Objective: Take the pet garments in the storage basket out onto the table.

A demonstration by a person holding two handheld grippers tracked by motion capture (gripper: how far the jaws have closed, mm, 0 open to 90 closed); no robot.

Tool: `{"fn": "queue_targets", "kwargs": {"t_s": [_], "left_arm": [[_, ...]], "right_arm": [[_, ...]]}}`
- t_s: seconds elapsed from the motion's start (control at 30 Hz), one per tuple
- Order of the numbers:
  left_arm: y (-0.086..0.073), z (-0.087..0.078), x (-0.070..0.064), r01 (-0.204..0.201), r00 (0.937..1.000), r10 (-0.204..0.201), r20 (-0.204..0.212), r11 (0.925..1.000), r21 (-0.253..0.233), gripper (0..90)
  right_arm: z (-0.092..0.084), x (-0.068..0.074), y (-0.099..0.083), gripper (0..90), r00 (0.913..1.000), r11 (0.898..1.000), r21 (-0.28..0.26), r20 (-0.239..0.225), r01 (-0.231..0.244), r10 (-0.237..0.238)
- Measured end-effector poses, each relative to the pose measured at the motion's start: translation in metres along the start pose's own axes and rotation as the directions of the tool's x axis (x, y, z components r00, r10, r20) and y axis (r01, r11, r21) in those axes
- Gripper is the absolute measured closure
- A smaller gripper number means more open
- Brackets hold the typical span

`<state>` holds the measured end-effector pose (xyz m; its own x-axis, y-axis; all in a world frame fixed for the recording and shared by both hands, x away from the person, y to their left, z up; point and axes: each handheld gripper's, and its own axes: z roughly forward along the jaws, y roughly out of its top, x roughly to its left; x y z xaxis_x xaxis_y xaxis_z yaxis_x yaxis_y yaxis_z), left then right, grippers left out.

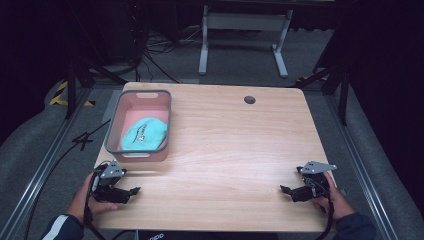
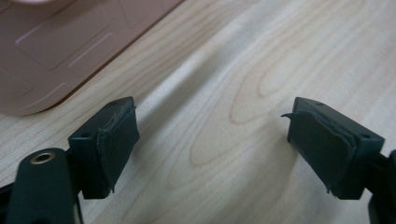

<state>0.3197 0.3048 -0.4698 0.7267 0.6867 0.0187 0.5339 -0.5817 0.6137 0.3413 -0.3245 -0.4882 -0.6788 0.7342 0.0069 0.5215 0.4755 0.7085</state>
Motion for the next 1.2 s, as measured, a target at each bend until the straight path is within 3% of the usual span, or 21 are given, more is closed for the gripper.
{"fn": "queue_targets", "kwargs": {"t_s": [0.4,0.73,0.97,1.2], "left_arm": [[0.016,-0.024,-0.006,-0.032,0.9995,0.032,-0.007,0.9981,-0.052,20.9],[0.040,-0.056,-0.005,-0.060,0.9979,0.056,-0.034,0.9896,-0.131,20.7],[0.069,-0.067,-0.001,-0.110,0.9929,0.104,-0.058,0.9867,-0.119,19.6],[0.095,-0.068,0.010,-0.124,0.9910,0.118,-0.063,0.9863,-0.108,19.1]], "right_arm": [[0.000,0.000,0.000,0.2,1.0000,1.000,0.000,0.000,0.001,-0.001],[0.000,0.000,0.000,0.2,1.0000,1.000,-0.001,0.002,0.000,0.000],[0.000,0.000,0.000,0.2,1.0000,1.000,-0.003,0.001,-0.005,0.005],[0.000,0.000,0.000,0.2,1.0000,1.000,-0.002,0.000,-0.004,0.004]]}}
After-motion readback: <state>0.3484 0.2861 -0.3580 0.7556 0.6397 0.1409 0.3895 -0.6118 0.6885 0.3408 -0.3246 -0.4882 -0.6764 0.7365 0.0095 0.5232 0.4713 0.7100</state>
